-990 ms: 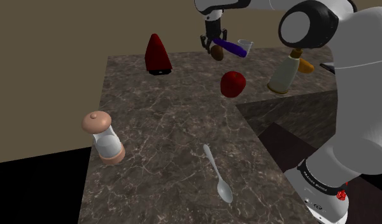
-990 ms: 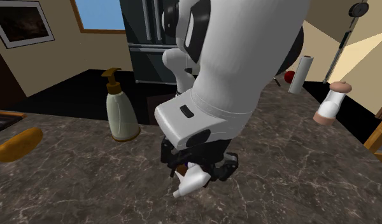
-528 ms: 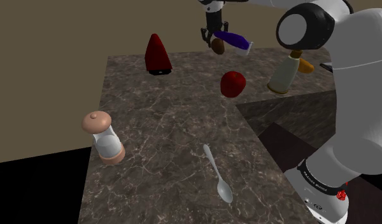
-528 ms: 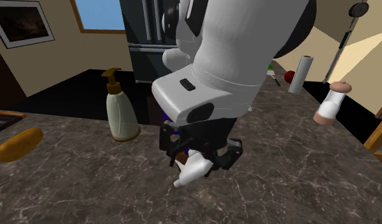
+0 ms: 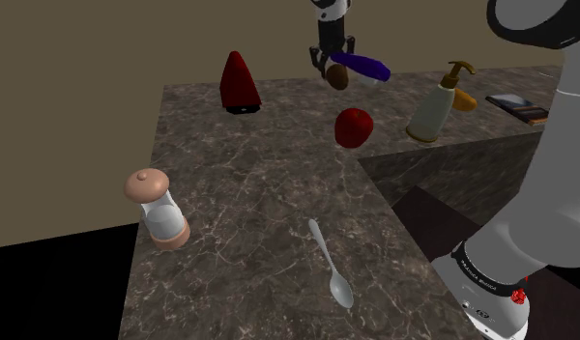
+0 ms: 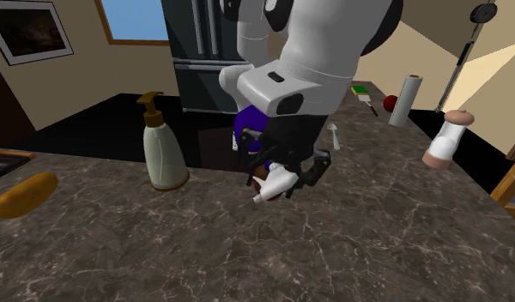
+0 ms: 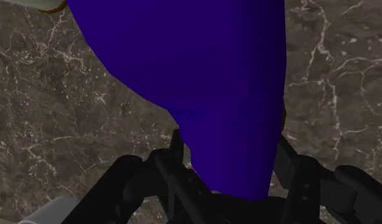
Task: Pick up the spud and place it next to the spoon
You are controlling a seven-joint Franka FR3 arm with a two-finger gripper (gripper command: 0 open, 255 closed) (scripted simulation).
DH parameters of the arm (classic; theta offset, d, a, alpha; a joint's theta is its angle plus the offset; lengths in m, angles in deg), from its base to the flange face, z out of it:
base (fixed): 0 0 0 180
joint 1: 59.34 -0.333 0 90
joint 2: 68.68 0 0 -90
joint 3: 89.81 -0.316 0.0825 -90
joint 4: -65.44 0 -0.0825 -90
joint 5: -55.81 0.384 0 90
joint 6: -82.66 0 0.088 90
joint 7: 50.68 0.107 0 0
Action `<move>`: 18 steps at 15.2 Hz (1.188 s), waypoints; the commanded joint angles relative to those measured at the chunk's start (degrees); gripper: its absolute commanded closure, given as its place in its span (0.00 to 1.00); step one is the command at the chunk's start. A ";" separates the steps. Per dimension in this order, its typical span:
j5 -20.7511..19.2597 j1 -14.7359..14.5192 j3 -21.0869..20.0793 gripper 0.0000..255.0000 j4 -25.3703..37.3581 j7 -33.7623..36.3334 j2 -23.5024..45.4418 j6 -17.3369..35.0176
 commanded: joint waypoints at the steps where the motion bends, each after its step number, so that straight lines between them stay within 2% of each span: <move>1: -0.35 -0.98 -0.40 1.00 -8.03 1.84 -5.33 2.39; 9: -0.63 -4.18 -2.76 1.00 -29.45 8.27 -21.70 6.26; 18: 1.61 -7.96 -6.93 1.00 -46.99 15.45 -37.92 6.26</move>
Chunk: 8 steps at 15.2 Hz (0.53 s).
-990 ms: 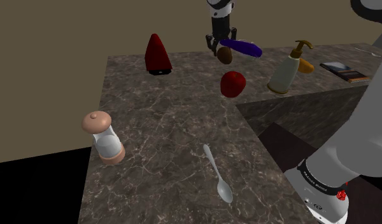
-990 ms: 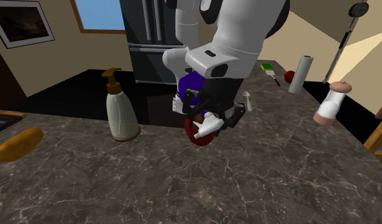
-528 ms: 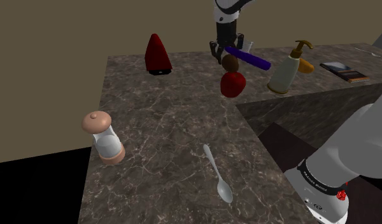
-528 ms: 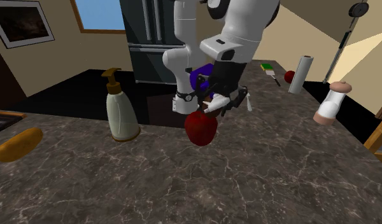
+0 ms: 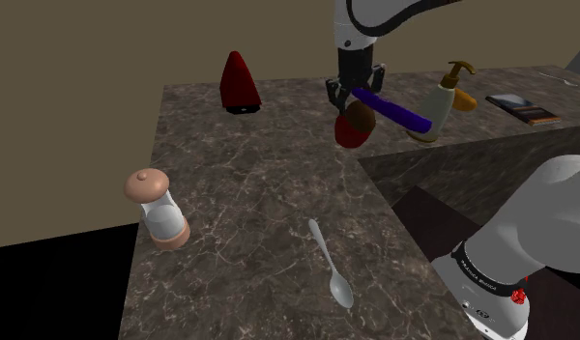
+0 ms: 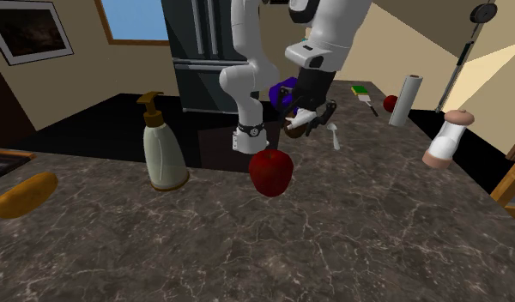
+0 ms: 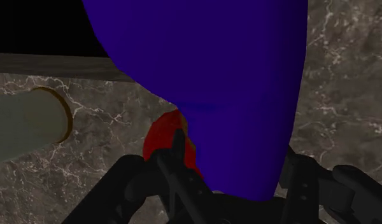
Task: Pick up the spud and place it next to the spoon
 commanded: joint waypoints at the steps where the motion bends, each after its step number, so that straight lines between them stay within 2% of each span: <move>1: 0.81 -0.88 -0.97 1.00 -4.26 1.52 -4.20 -0.20; 8: 5.25 -4.96 -5.45 1.00 -13.86 7.37 -15.75 -2.95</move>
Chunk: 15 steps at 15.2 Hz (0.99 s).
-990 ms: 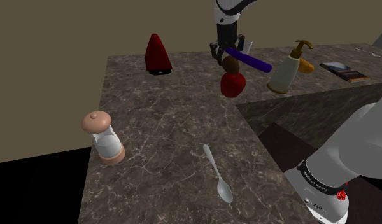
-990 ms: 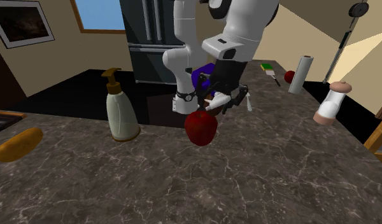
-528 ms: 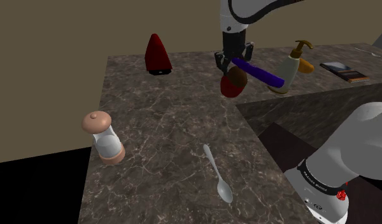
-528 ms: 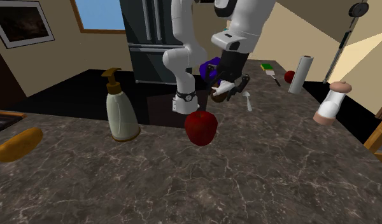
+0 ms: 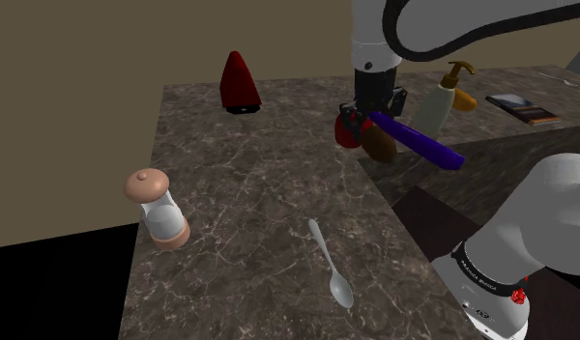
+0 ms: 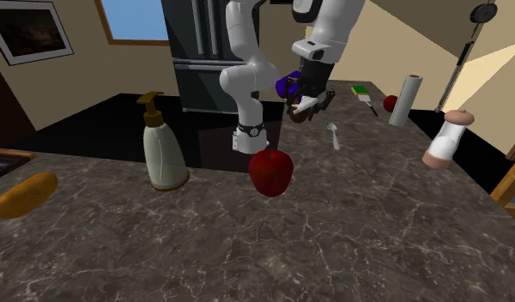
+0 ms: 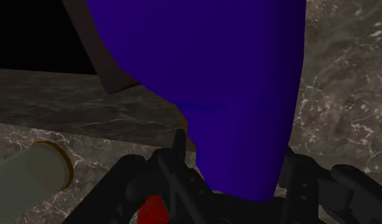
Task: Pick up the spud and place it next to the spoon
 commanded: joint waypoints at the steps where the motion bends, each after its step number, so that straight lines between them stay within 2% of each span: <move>1: 1.66 -1.42 -1.55 1.00 -1.94 1.92 -3.14 -1.44; 10: 11.25 -9.25 -9.51 1.00 -9.14 11.65 -15.90 -7.59; 15: 11.78 -9.47 -10.20 1.00 -12.57 11.93 -15.22 -3.50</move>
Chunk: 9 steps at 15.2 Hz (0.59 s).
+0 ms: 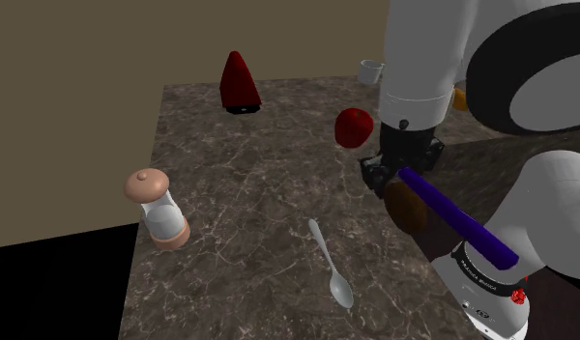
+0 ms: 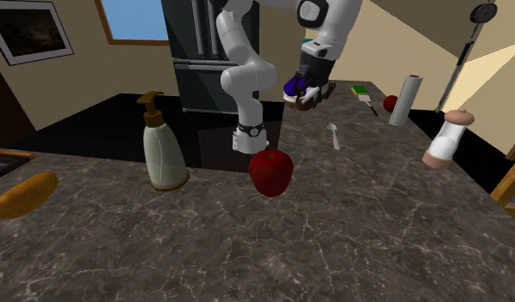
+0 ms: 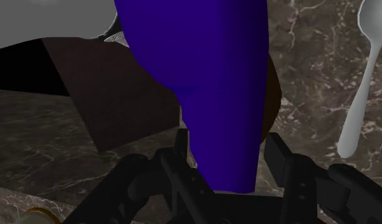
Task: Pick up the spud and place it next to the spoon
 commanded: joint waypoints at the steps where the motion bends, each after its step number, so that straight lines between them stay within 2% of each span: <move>1: 0.25 -0.10 -0.28 1.00 -1.54 0.10 0.22 1.78; 9: 1.11 -0.29 -1.59 1.00 -6.41 0.62 2.46 8.85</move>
